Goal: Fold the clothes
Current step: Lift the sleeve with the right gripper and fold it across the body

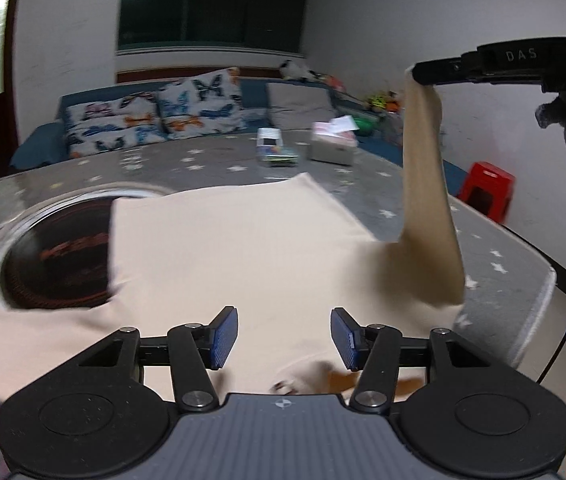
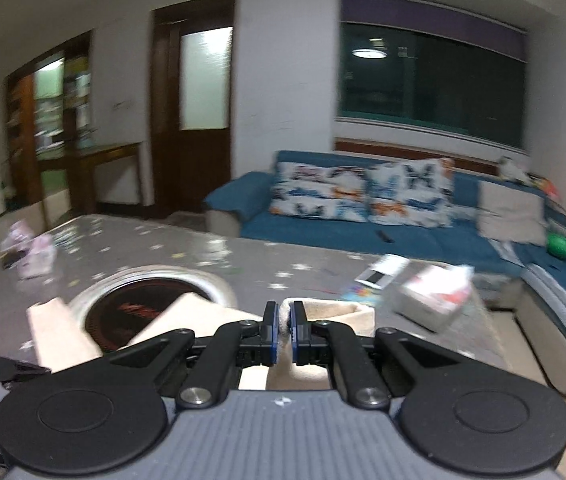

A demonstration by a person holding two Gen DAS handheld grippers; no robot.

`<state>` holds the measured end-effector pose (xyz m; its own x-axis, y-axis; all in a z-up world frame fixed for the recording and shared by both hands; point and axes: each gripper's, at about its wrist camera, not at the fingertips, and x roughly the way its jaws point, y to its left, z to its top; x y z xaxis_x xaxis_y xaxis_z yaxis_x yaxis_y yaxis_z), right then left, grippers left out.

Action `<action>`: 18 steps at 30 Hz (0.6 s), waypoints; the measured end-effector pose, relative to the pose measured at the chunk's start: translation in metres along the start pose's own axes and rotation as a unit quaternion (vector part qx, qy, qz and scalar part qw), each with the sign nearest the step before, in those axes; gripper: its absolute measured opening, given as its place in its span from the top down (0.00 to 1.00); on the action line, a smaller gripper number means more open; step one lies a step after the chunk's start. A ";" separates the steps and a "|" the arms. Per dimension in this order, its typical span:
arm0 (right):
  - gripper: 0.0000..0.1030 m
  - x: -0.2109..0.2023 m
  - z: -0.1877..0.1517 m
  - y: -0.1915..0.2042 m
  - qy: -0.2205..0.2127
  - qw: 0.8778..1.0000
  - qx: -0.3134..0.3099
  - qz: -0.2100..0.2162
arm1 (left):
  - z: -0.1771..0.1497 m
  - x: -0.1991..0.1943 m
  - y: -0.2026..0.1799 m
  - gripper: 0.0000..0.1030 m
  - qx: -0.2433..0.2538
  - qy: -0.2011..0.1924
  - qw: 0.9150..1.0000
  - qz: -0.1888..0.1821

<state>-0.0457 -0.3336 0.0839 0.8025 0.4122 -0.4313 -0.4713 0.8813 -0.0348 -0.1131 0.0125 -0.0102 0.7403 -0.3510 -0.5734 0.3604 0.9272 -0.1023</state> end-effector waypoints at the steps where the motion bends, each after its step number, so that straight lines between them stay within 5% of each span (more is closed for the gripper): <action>1: 0.95 0.007 0.003 0.009 0.004 1.000 -0.010 0.012 | -0.002 -0.003 0.005 0.47 -0.006 0.000 1.000 0.006; 13: 0.92 0.063 -0.004 0.100 0.070 0.985 -0.081 0.137 | -0.017 -0.018 0.037 0.45 -0.055 -0.003 0.998 0.039; 18: 0.90 0.053 -0.007 0.089 0.076 0.985 -0.089 0.124 | -0.019 -0.020 0.037 0.45 -0.056 -0.002 0.998 0.042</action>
<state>-0.0476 -0.2346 0.0515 0.5969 0.5581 -0.5764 -0.7132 0.6982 -0.0626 -0.1253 0.0562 -0.0178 0.7673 -0.2726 -0.5805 0.2325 0.9618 -0.1443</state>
